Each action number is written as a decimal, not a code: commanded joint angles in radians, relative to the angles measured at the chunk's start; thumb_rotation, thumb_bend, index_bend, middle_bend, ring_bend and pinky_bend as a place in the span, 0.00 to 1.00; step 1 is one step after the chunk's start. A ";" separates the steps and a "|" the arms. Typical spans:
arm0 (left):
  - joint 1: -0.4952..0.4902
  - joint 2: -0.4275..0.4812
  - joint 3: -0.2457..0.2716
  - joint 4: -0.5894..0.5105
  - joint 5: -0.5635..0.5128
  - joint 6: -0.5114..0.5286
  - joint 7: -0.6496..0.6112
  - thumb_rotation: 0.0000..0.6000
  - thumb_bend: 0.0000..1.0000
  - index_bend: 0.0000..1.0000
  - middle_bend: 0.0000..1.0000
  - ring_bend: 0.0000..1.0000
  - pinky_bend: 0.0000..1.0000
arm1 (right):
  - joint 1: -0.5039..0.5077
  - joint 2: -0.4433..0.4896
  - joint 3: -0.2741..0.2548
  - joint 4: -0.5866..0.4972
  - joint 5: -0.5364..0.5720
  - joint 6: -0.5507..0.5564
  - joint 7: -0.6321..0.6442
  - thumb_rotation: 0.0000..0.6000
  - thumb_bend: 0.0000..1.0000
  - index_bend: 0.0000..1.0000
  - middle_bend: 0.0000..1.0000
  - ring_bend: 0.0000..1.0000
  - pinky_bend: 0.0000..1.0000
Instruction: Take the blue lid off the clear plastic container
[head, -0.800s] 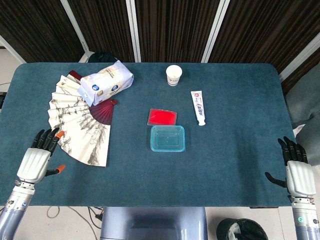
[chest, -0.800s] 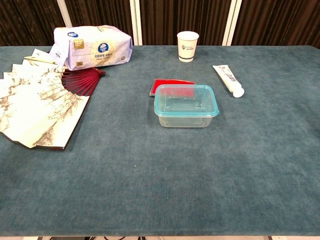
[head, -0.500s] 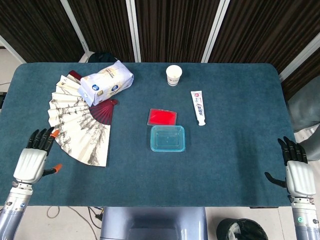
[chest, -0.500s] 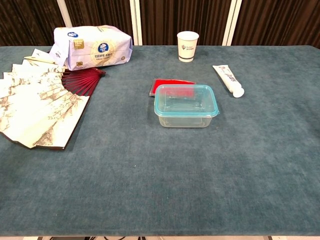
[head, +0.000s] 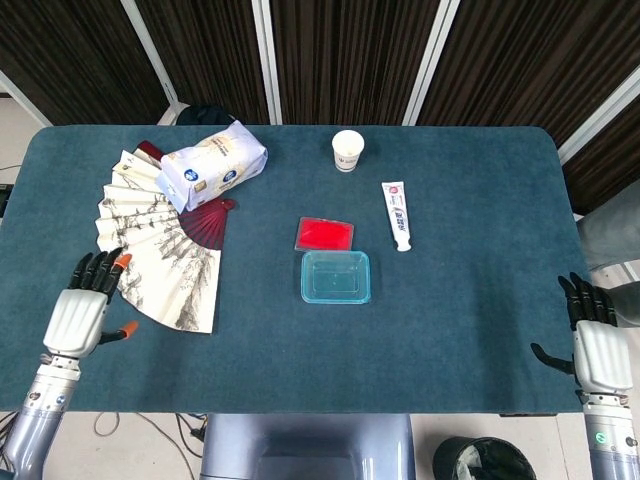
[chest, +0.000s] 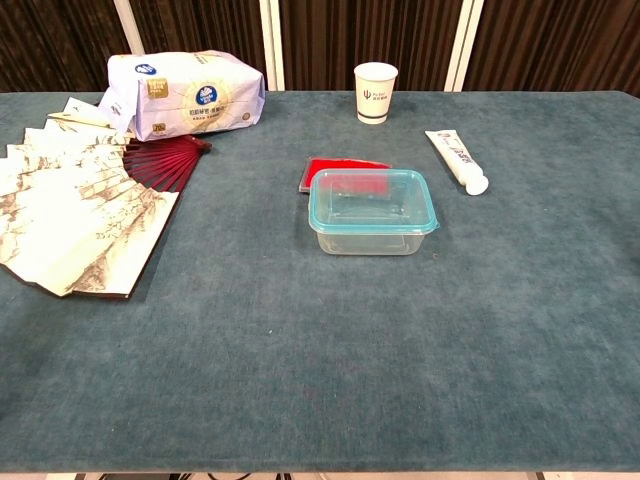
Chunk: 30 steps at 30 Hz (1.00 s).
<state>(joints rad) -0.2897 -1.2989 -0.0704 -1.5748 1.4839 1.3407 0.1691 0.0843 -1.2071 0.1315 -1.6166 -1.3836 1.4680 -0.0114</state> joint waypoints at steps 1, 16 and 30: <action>-0.065 -0.009 -0.039 -0.049 -0.042 -0.086 0.028 1.00 0.00 0.00 0.00 0.00 0.00 | 0.003 -0.005 -0.001 0.000 -0.002 -0.002 -0.004 1.00 0.24 0.00 0.00 0.00 0.00; -0.402 -0.174 -0.233 -0.206 -0.547 -0.377 0.342 1.00 0.00 0.00 0.00 0.00 0.00 | 0.008 -0.008 0.004 -0.012 0.022 -0.023 -0.002 1.00 0.24 0.00 0.00 0.00 0.00; -0.721 -0.406 -0.316 -0.095 -0.994 -0.324 0.625 1.00 0.00 0.00 0.00 0.00 0.00 | 0.012 0.001 0.013 -0.032 0.054 -0.051 0.030 1.00 0.24 0.00 0.00 0.00 0.00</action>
<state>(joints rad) -0.9514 -1.6566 -0.3650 -1.7064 0.5564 0.9978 0.7480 0.0962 -1.2063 0.1436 -1.6475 -1.3302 1.4176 0.0186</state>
